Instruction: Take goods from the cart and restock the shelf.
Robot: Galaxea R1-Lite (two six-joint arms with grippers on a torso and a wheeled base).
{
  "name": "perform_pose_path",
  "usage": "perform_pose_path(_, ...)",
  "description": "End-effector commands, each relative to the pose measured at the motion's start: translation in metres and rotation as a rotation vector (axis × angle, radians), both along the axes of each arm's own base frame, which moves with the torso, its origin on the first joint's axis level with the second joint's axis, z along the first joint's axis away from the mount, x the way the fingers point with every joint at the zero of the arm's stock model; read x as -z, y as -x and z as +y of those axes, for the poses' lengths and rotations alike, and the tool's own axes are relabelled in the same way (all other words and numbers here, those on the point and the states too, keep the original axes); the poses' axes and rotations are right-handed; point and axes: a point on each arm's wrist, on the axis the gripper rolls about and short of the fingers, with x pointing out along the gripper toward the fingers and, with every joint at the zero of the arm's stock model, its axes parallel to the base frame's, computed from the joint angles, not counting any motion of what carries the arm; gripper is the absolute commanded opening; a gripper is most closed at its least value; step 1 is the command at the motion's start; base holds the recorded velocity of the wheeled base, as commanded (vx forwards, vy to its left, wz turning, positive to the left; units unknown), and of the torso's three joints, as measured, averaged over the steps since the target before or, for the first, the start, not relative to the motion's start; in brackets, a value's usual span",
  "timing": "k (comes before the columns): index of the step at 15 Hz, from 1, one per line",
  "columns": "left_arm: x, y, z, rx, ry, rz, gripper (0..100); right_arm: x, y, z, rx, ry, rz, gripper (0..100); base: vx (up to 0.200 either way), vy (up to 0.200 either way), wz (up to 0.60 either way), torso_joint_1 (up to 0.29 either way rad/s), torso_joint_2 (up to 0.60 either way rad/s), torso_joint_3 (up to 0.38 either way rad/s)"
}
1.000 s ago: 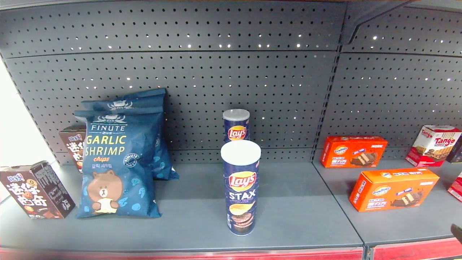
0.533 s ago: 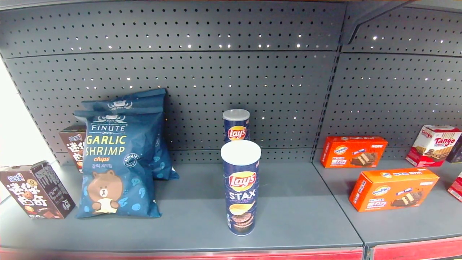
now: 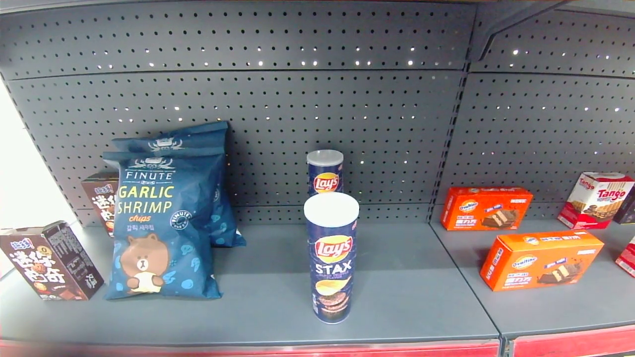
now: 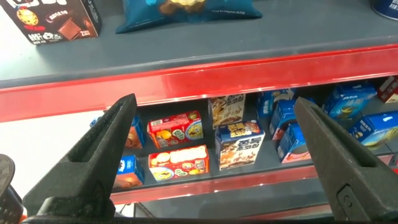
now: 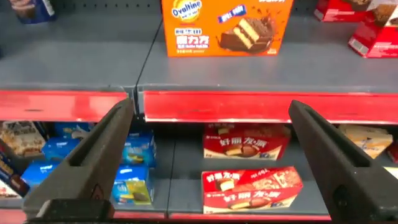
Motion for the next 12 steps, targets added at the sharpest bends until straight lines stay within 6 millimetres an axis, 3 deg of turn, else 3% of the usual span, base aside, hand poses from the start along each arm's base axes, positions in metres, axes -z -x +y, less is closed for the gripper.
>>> perform_pose_path(1, 0.0001, 0.0001, 0.0001, -0.002, 0.001, -0.001, 100, 0.0019, 0.0045, 0.0003, 0.029, -0.008, -0.060, 100, 0.000, 0.000, 0.00, 0.000, 0.00, 0.000)
perform_pose_path(4, 0.0013, 0.0029, 0.0005, -0.010, -0.002, -0.032, 100, 0.0020, 0.0047, 0.0003, 0.032, -0.006, -0.063, 100, 0.000, 0.000, 0.00, 0.000, 0.00, 0.000)
perform_pose_path(9, 0.0018, 0.0034, 0.0056, -0.229, -0.069, -0.039, 100, 0.0018, 0.0047, 0.0002, 0.029, -0.003, -0.060, 100, 0.000, 0.000, 0.00, 0.000, 0.00, 0.000)
perform_pose_path(12, 0.0018, 0.0019, 0.0021, -0.077, -0.048, -0.057, 100, 0.0018, 0.0037, 0.0000, 0.019, -0.003, -0.043, 100, 0.000, 0.000, 0.00, 0.000, 0.00, 0.000)
